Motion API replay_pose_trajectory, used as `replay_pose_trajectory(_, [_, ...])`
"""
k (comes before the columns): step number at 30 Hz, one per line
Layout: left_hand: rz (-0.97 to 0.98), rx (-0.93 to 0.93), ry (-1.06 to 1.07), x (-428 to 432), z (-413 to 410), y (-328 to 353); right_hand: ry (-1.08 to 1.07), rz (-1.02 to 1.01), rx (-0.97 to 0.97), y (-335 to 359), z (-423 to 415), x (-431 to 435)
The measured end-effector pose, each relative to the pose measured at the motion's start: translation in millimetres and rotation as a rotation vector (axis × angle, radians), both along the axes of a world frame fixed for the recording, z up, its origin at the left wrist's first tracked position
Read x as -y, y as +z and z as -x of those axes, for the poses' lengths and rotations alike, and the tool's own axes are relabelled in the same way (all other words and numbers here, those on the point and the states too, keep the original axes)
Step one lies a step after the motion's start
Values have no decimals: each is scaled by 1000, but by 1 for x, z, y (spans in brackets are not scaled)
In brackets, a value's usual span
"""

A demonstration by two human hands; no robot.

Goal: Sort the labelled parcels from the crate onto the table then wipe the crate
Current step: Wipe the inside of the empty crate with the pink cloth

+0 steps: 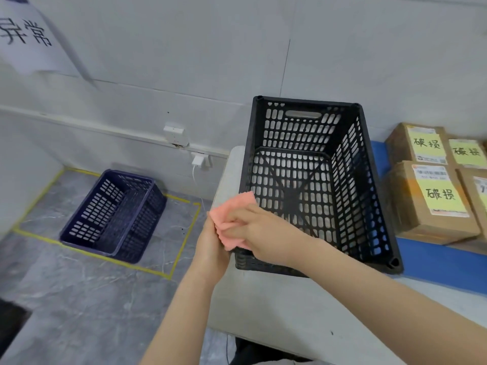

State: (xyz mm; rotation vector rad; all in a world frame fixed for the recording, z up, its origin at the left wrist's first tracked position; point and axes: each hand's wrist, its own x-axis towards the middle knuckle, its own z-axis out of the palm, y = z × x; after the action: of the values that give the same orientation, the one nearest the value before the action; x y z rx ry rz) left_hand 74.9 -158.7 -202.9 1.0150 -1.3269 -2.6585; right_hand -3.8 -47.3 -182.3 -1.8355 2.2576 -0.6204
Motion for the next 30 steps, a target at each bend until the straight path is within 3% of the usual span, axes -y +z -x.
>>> replay_pose_trajectory(3, [-24,10,42,5,0,-6,79,-27,91,5,10,3])
replay_pose_trajectory(7, [46,-5,67,-1,5,-6,132,-52,37,4,30,8])
replay_pose_trajectory(14, [505,292,231,-22,18,-1,54,81,-4,-12,33,10])
replay_pose_trajectory(17, [584,285,268,-26,19,-3,37,108,-11,-17,41,11])
replay_pose_trajectory(22, [662,254,240,-22,18,-8,-6,123,-21,-15,62,20])
replay_pose_trajectory(27, [753,214,91,-18,18,-6,-129,58,166,-5,85,25])
replay_pose_trajectory(30, [785,172,-27,-14,19,-5,-193,60,185,-5,101,32])
